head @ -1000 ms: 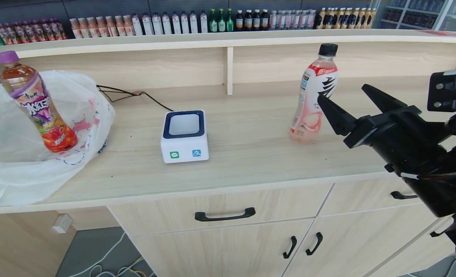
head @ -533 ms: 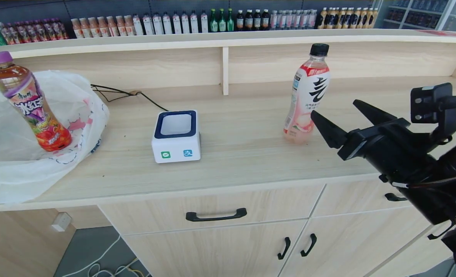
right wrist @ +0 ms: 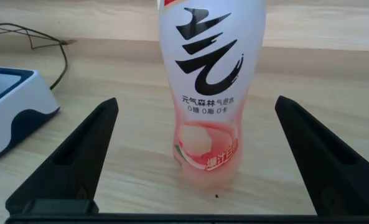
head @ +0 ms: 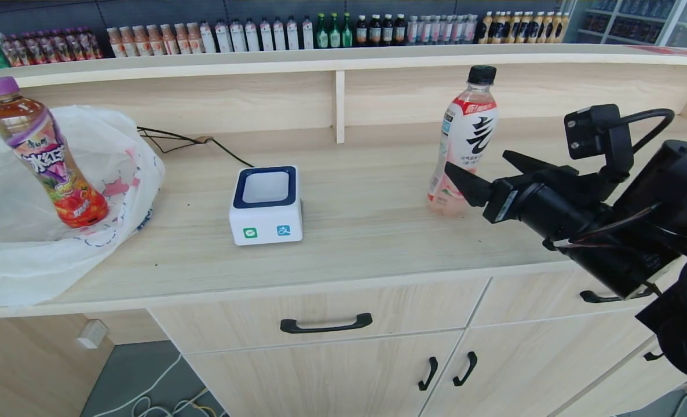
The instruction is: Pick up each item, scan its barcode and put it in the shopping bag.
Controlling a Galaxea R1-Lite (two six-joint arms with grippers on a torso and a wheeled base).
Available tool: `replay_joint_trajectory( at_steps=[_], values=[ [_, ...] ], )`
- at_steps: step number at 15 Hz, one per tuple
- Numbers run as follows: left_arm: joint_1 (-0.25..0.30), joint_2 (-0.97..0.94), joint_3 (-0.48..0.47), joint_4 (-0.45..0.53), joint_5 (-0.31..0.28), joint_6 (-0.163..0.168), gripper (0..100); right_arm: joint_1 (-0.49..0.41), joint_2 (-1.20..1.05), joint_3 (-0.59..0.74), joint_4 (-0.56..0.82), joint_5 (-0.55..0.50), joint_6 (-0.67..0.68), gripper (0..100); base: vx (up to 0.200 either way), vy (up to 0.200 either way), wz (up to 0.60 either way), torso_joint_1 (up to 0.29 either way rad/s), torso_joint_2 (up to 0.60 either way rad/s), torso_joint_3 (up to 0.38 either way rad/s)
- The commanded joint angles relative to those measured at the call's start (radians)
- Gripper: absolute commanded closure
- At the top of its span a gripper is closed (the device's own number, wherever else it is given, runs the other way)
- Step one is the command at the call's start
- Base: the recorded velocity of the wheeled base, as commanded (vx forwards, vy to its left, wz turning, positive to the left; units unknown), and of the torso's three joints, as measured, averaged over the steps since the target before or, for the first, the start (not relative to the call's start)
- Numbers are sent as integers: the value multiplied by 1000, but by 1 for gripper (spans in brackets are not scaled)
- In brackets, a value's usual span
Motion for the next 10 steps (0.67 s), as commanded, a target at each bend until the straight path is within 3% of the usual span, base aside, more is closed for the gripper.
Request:
replay_joint_trajectory(
  at_steps=[1,10],
  values=[
    [0,0,0,0,0,1,0,-6,59,-60,5,-1,5,0,0,0,0,0,0,0],
    [0,0,0,0,0,2,0,-49,215,-247,38,-24,-12,0,0,0,0,0,0,0]
  ],
)
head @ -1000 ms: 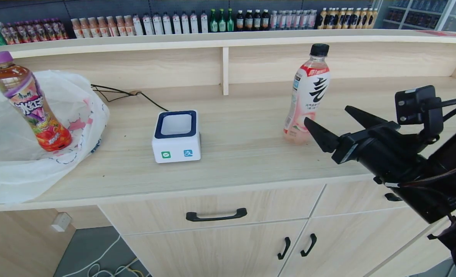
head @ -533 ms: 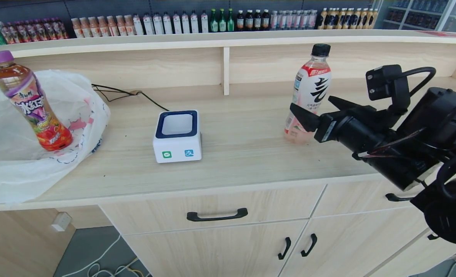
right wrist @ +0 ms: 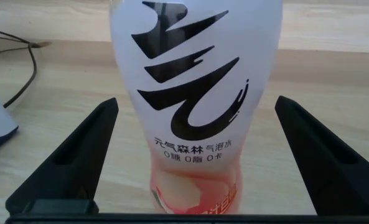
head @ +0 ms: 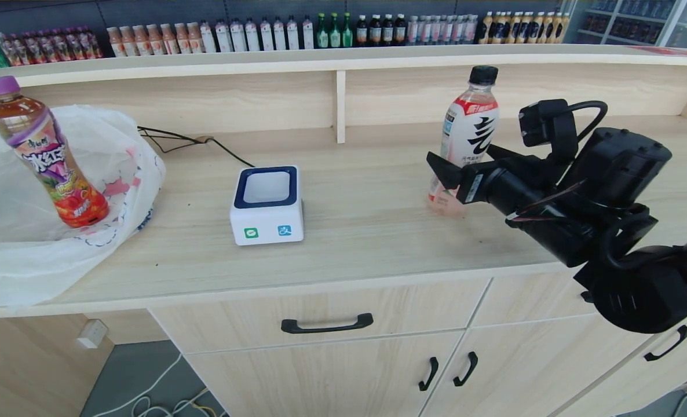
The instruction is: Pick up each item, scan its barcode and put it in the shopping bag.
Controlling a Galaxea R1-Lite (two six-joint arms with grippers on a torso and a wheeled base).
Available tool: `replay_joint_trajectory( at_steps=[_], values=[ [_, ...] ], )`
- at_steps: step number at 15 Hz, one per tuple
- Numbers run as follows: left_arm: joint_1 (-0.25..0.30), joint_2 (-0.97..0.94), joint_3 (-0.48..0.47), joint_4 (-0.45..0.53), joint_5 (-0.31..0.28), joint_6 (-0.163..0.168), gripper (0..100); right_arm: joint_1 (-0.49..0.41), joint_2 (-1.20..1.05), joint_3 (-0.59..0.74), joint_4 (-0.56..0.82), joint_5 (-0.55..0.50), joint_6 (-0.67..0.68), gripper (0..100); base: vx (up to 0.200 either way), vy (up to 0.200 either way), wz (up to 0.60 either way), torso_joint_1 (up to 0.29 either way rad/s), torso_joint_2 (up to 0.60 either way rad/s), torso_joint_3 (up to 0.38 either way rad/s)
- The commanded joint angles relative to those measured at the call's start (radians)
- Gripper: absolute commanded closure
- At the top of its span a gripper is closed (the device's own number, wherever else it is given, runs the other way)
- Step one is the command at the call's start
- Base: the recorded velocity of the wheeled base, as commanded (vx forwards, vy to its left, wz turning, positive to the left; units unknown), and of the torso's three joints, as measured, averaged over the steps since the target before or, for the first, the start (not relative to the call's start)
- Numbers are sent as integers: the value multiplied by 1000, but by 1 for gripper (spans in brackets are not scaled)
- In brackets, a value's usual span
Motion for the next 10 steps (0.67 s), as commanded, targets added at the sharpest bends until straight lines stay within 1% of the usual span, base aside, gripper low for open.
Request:
replay_joint_trajectory(
  at_steps=[1,3,10],
  values=[
    [0,0,0,0,0,-1,0,-16,70,-69,-1,1,-12,0,0,0,0,0,0,0],
    [0,0,0,0,0,-1,0,-17,102,-115,-1,-2,-15,0,0,0,0,0,0,0],
    [0,0,0,0,0,1,0,-19,118,-135,-1,0,-29,0,0,0,0,0,0,0]
  ],
)
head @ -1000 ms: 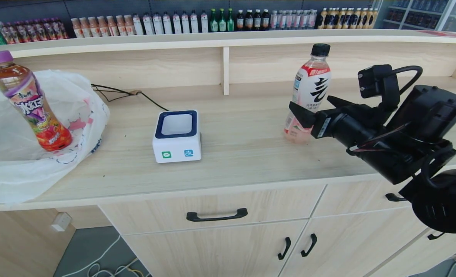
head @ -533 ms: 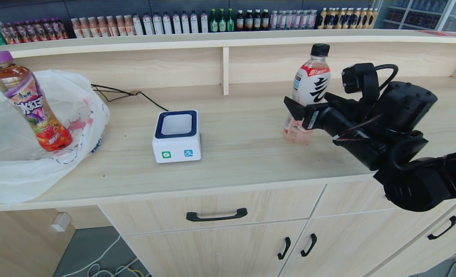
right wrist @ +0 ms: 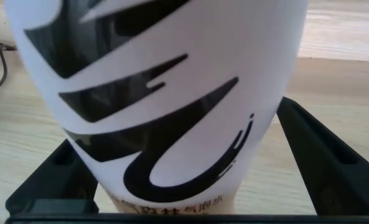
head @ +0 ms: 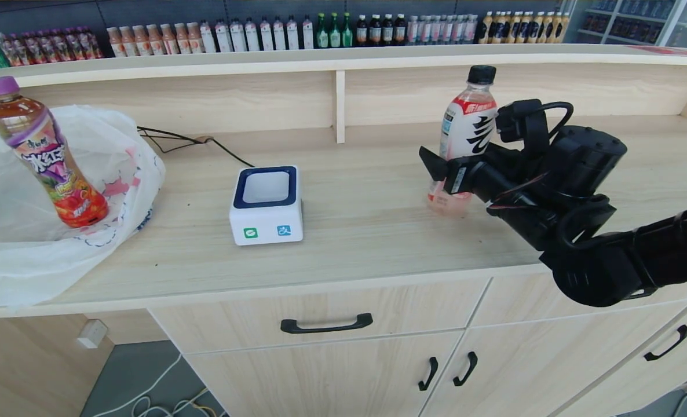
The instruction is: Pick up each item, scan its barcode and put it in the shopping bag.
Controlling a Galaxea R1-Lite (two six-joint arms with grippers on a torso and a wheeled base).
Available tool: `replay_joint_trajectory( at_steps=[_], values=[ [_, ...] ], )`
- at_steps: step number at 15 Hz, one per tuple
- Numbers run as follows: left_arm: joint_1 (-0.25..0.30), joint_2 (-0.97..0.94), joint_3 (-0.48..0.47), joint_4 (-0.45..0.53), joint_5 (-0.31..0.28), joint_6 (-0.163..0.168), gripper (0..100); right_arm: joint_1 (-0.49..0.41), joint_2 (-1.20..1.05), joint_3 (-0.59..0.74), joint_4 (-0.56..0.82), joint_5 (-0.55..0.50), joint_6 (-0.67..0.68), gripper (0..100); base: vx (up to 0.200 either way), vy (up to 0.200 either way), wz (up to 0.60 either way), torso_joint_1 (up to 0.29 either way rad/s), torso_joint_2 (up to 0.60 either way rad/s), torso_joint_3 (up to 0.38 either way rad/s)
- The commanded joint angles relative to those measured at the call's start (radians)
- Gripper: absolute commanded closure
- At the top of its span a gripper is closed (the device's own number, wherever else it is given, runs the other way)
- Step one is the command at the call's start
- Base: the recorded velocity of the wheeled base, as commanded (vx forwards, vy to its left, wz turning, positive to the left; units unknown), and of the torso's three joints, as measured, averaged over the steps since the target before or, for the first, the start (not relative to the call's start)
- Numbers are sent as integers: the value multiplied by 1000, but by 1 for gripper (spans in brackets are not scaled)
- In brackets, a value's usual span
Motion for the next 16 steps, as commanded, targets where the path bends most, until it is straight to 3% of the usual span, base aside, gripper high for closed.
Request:
replay_joint_trajectory(
  at_steps=[1,9,10,16],
  values=[
    [0,0,0,0,0,1,0,2,4,-2,0,0,-2,0,0,0,0,0,0,0],
    [0,0,0,0,0,2,0,2,-1,-16,1,0,-3,0,0,0,0,0,0,0],
    [0,0,0,0,0,2,0,2,-1,-16,1,0,-3,100,0,0,0,0,0,0],
    [0,0,0,0,0,2,0,4,-18,-15,0,0,-3,100,0,0,0,0,0,0]
  ],
)
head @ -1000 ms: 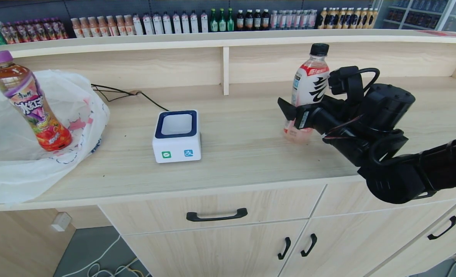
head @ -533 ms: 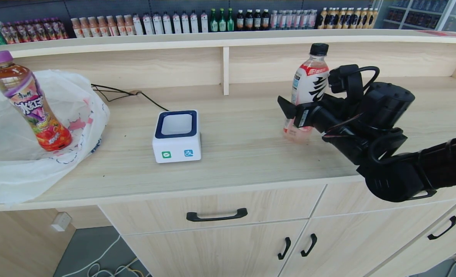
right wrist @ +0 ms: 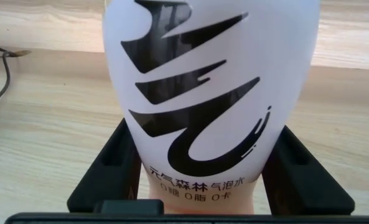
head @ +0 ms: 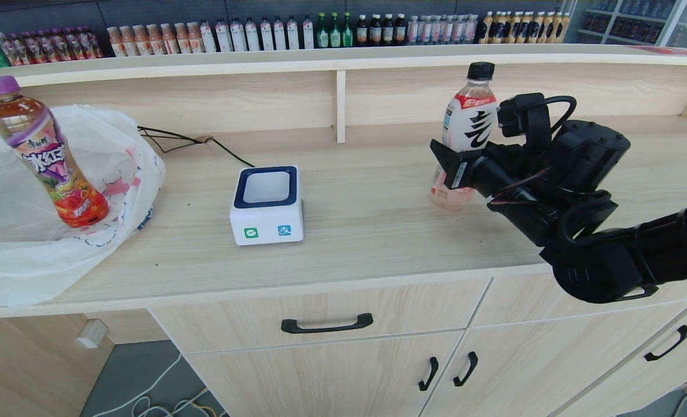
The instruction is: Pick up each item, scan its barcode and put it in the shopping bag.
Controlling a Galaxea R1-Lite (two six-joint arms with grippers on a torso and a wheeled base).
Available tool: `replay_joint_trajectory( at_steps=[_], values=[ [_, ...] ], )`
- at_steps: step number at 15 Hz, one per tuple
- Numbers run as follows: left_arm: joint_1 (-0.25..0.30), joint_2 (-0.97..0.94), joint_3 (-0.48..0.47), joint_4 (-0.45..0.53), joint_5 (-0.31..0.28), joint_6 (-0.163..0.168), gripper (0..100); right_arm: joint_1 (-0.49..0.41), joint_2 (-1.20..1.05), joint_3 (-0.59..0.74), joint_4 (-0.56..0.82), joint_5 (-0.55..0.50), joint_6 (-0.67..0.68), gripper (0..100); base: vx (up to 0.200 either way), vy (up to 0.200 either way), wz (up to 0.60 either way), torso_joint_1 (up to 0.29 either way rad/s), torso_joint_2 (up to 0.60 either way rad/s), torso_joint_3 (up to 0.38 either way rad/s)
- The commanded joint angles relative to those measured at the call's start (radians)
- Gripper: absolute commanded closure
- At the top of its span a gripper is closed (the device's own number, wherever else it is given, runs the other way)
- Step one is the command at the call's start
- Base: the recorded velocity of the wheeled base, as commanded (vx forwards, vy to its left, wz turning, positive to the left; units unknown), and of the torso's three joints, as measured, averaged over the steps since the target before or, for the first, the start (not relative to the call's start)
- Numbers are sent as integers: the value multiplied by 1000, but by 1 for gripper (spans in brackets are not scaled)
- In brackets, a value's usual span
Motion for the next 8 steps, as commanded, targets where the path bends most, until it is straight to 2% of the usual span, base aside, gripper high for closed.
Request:
replay_joint_trajectory(
  at_steps=[1,8],
  values=[
    [0,0,0,0,0,0,0,1,-18,1,0,1,0,100,0,0,0,0,0,0],
    [0,0,0,0,0,-2,0,9,-78,24,0,-1,-26,100,0,0,0,0,0,0]
  ],
)
